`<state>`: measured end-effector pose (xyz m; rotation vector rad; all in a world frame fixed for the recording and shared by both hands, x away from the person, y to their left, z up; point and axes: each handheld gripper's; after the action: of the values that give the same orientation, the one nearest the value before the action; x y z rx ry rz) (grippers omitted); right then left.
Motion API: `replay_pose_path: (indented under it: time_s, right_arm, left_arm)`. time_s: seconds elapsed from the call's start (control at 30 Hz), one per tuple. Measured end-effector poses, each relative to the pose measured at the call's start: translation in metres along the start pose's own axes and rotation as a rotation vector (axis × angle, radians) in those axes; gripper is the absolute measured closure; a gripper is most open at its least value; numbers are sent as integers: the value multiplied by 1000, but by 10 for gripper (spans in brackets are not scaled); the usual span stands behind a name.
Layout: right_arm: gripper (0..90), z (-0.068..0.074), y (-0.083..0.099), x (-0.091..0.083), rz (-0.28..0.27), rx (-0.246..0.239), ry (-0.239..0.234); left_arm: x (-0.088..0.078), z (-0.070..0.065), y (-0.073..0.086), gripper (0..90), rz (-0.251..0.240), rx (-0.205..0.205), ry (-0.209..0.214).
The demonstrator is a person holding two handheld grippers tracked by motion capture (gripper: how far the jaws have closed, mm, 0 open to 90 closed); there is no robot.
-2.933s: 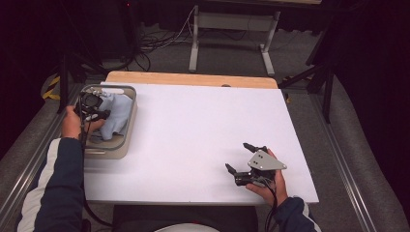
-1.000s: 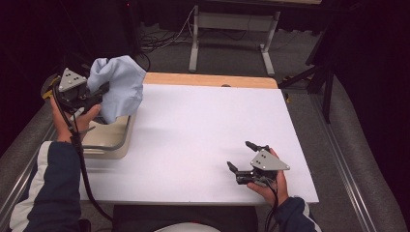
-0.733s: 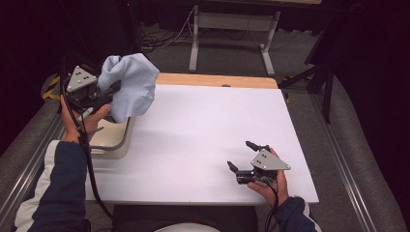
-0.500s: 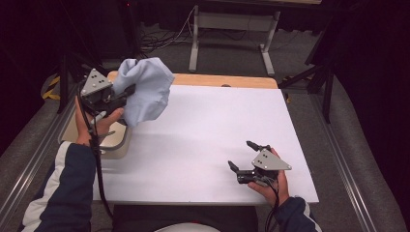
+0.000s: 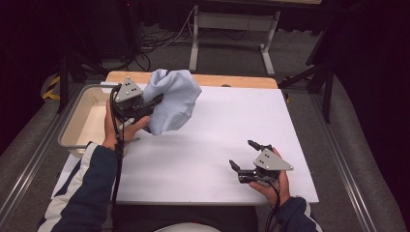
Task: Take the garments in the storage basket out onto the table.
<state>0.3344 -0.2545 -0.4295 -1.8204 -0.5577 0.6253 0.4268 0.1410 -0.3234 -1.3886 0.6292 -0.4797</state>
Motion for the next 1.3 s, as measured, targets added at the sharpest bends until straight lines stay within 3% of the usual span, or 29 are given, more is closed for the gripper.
replay_pose_path:
  time_s: [0.57,0.77,1.3]
  right_arm:
    - [114,1,-4,-1,-7,-1,-6]
    - [115,1,-4,-1,-6,-5,-10]
    - [118,3,-5,-1,0,-16,-19]
  left_arm:
    - [31,-37,23,696,63,-2,102]
    - [40,-47,31,692,71,-5,119]
    - [65,-75,58,683,152,-5,180]
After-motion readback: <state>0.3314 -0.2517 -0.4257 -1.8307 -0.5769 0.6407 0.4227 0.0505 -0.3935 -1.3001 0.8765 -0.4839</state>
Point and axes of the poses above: each handheld gripper's, and its own axes: x roughly forward along the jaws, y roughly out of its underside, z roughly to its left, and after that the axes turned 11 degrees about -z, right-handed
